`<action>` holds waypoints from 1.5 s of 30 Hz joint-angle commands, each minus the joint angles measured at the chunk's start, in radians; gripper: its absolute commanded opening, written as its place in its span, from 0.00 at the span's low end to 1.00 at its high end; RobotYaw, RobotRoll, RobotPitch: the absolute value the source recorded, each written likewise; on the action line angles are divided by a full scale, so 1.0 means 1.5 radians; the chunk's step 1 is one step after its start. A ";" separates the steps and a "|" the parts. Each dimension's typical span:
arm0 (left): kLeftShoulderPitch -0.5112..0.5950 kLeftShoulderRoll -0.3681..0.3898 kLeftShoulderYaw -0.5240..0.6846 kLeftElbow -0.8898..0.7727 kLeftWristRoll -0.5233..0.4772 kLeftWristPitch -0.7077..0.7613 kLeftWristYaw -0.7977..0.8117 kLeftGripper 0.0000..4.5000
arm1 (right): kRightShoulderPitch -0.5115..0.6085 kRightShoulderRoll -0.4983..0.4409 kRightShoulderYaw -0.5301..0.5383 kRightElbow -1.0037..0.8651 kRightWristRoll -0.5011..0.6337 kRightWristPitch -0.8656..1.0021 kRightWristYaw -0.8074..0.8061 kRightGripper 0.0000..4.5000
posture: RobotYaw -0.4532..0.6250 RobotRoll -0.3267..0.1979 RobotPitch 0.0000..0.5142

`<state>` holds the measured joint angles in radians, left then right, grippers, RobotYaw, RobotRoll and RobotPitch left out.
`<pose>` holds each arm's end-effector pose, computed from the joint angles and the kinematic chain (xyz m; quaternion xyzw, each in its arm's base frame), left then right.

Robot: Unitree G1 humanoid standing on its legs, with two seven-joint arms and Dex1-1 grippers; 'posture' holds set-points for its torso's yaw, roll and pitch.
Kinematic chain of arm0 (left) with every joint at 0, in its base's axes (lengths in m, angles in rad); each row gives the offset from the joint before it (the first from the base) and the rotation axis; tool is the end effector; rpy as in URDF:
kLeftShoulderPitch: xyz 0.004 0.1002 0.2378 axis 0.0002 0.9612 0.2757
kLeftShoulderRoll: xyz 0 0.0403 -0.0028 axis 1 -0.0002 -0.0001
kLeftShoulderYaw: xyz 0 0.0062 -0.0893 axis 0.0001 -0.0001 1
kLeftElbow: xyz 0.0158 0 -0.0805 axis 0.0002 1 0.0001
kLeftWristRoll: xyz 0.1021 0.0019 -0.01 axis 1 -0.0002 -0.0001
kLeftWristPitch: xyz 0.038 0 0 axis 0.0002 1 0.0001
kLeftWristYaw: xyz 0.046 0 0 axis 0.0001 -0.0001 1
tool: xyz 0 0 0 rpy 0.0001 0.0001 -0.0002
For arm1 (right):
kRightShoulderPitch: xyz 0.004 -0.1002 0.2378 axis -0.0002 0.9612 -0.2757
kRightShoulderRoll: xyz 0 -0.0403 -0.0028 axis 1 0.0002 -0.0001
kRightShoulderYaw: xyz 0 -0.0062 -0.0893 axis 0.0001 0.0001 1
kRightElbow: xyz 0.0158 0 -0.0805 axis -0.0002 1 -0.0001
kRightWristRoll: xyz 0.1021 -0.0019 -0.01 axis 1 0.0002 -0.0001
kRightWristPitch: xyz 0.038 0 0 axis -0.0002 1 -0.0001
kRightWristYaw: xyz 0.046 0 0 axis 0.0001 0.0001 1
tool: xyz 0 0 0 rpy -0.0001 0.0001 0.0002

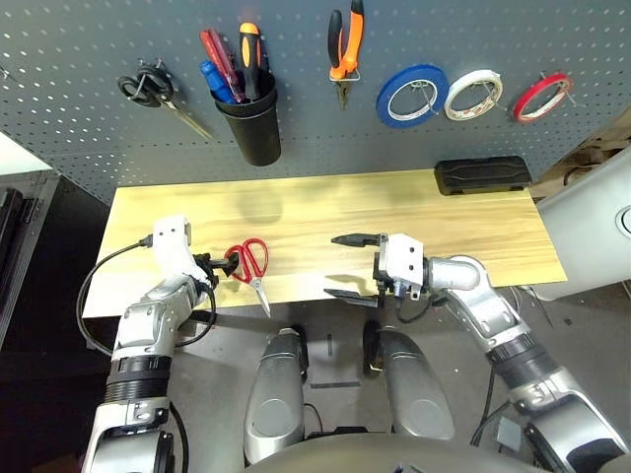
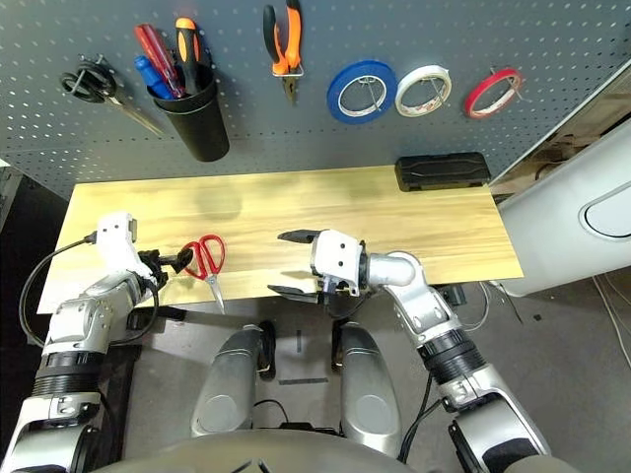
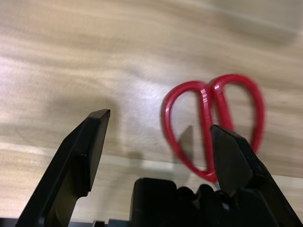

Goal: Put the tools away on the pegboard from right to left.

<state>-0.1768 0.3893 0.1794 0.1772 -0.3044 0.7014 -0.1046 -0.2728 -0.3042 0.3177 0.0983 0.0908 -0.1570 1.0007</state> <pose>0.2246 0.2505 0.0606 -0.0237 0.3104 0.0458 0.9492 0.2434 -0.1299 0.0936 -0.1682 -0.0570 0.6190 0.7650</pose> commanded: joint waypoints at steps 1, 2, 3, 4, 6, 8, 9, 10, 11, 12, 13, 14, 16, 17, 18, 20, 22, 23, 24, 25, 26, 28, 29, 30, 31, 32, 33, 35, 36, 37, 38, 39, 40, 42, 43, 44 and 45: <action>0.015 -0.012 0.007 0.023 0.022 -0.018 0.006 0.99 | 0.017 -0.010 0.007 -0.027 0.012 0.021 0.002 1.00 | 0.37 0.62 0.65; 0.016 -0.014 0.006 0.025 0.025 -0.020 0.005 0.99 | 0.017 -0.012 0.007 -0.031 0.013 0.025 0.003 1.00 | 0.36 0.62 0.65; 0.016 -0.018 0.006 0.030 0.029 -0.025 0.007 0.99 | 0.016 -0.013 0.007 -0.035 0.015 0.028 0.003 1.00 | 0.36 0.62 0.65; 0.014 -0.022 0.007 0.038 0.034 -0.030 0.011 0.99 | 0.015 -0.014 0.007 -0.038 0.017 0.032 0.003 1.00 | 0.36 0.62 0.65; 0.011 -0.027 0.007 0.055 0.042 -0.041 0.013 0.99 | 0.011 -0.015 0.007 -0.042 0.021 0.038 0.002 1.00 | 0.36 0.62 0.65; 0.008 -0.031 0.006 0.067 0.050 -0.048 0.015 0.99 | 0.008 -0.015 0.006 -0.046 0.023 0.044 0.001 1.00 | 0.36 0.62 0.65; 0.005 -0.035 0.006 0.074 0.052 -0.051 0.015 0.99 | 0.006 -0.016 0.006 -0.048 0.024 0.046 0.001 1.00 | 0.35 0.62 0.65; 0.001 -0.039 0.006 0.085 0.055 -0.057 0.017 0.95 | 0.004 -0.017 0.005 -0.051 0.026 0.049 0.001 1.00 | 0.35 0.62 0.65; -0.004 -0.044 0.007 0.097 0.057 -0.064 0.019 0.91 | 0.001 -0.018 0.004 -0.053 0.028 0.052 0.002 1.00 | 0.35 0.62 0.64; -0.009 -0.048 0.008 0.109 0.060 -0.070 0.022 0.85 | -0.001 -0.018 0.003 -0.054 0.030 0.054 0.002 1.00 | 0.35 0.62 0.64; -0.013 -0.052 0.008 0.120 0.063 -0.077 0.024 0.78 | -0.004 -0.019 0.002 -0.054 0.031 0.056 0.003 1.00 | 0.35 0.62 0.64; -0.015 -0.056 0.008 0.129 0.065 -0.083 0.024 0.69 | -0.005 -0.021 0.001 -0.054 0.033 0.056 0.004 1.00 | 0.35 0.62 0.64; -0.022 -0.062 0.009 0.151 0.070 -0.097 0.027 0.51 | -0.010 -0.023 0.001 -0.053 0.034 0.056 0.004 1.00 | 0.34 0.62 0.62; -0.025 -0.065 0.010 0.159 0.072 -0.103 0.028 0.44 | -0.012 -0.025 0.000 -0.054 0.035 0.057 0.005 1.00 | 0.34 0.62 0.62; -0.028 -0.067 0.011 0.165 0.073 -0.107 0.029 0.34 | -0.014 -0.026 -0.001 -0.054 0.036 0.056 0.004 1.00 | 0.34 0.62 0.62; -0.034 -0.071 0.013 0.173 0.073 -0.115 0.030 0.15 | -0.018 -0.029 -0.003 -0.052 0.037 0.055 0.003 1.00 | 0.34 0.62 0.61; -0.039 -0.073 0.017 0.174 0.072 -0.120 0.031 0.01 | -0.020 -0.034 -0.006 -0.050 0.038 0.051 0.003 1.00 | 0.34 0.62 0.60; -0.041 -0.074 0.020 0.173 0.072 -0.121 0.031 0.01 | -0.020 -0.035 -0.008 -0.049 0.038 0.050 0.001 1.00 | 0.34 0.62 0.60; -0.043 -0.074 0.023 0.170 0.071 -0.122 0.031 0.01 | -0.020 -0.037 -0.011 -0.048 0.038 0.049 0.001 1.00 | 0.34 0.62 0.59; -0.046 -0.074 0.024 0.170 0.071 -0.125 0.029 0.01 | -0.022 -0.038 -0.012 -0.044 0.038 0.047 0.001 1.00 | 0.34 0.62 0.58; -0.049 -0.073 0.026 0.167 0.070 -0.125 0.028 0.01 | -0.023 -0.040 -0.014 -0.040 0.038 0.045 0.001 1.00 | 0.34 0.62 0.57; -0.052 -0.069 0.030 0.141 0.064 -0.119 0.023 0.01 | -0.024 -0.045 -0.019 -0.036 0.041 0.040 0.004 1.00 | 0.35 0.62 0.55; -0.053 -0.068 0.032 0.132 0.062 -0.118 0.021 0.01 | -0.024 -0.046 -0.021 -0.034 0.042 0.038 0.003 1.00 | 0.35 0.62 0.54; -0.055 -0.066 0.034 0.126 0.060 -0.118 0.019 0.01 | -0.026 -0.047 -0.022 -0.030 0.043 0.036 0.003 1.00 | 0.35 0.62 0.53; -0.055 -0.064 0.036 0.112 0.058 -0.115 0.017 0.01 | -0.027 -0.048 -0.026 -0.028 0.049 0.032 0.006 1.00 | 0.36 0.62 0.51; -0.052 -0.059 0.040 0.085 0.055 -0.109 0.015 0.01 | -0.025 -0.049 -0.035 -0.031 0.062 0.035 0.008 1.00 | 0.36 0.62 0.50; -0.052 -0.057 0.043 0.069 0.053 -0.105 0.014 0.01 | -0.026 -0.049 -0.041 -0.030 0.072 0.037 0.010 1.00 | 0.37 0.62 0.49; -0.042 -0.044 0.058 0.008 0.043 -0.090 0.010 0.01 | -0.023 -0.058 -0.065 -0.030 0.102 0.024 0.027 1.00 | 0.38 0.62 0.45; -0.036 -0.036 0.065 -0.020 0.038 -0.080 0.005 0.01 | -0.021 -0.064 -0.076 -0.029 0.117 0.020 0.039 1.00 | 0.38 0.62 0.44; -0.031 -0.031 0.073 -0.043 0.032 -0.070 0.003 0.01 | -0.019 -0.069 -0.085 -0.028 0.130 0.019 0.047 1.00 | 0.38 0.62 0.43; -0.030 -0.029 0.076 -0.052 0.029 -0.063 0.002 0.01 | -0.020 -0.070 -0.090 -0.023 0.137 0.019 0.053 1.00 | 0.38 0.62 0.41; -0.030 -0.025 0.085 -0.065 0.022 -0.064 -0.005 0.01 | -0.020 -0.073 -0.101 -0.023 0.151 0.018 0.061 1.00 | 0.37 0.62 0.39; -0.031 -0.019 0.092 -0.078 0.015 -0.060 -0.011 0.01 | -0.020 -0.076 -0.112 -0.023 0.165 0.013 0.071 1.00 | 0.37 0.62 0.37; -0.036 -0.007 0.113 -0.108 -0.007 -0.055 -0.030 0.01 | -0.020 -0.083 -0.138 -0.038 0.203 0.017 0.088 1.00 | 0.37 0.62 0.35; -0.039 0.002 0.120 -0.124 -0.019 -0.053 -0.046 0.01 | -0.022 -0.086 -0.152 -0.045 0.222 0.019 0.094 1.00 | 0.37 0.62 0.34; -0.042 0.012 0.124 -0.137 -0.030 -0.047 -0.060 0.01 | -0.026 -0.089 -0.165 -0.051 0.239 0.022 0.099 1.00 | 0.37 0.62 0.33; -0.045 0.018 0.126 -0.144 -0.037 -0.042 -0.069 0.01 | -0.030 -0.090 -0.173 -0.052 0.249 0.023 0.103 1.00 | 0.37 0.62 0.32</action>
<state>-0.2496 0.4083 0.3564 -0.0042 -0.3328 0.6170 -0.1799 -0.3240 -0.4272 0.0867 0.0403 0.4265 -0.1259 1.1356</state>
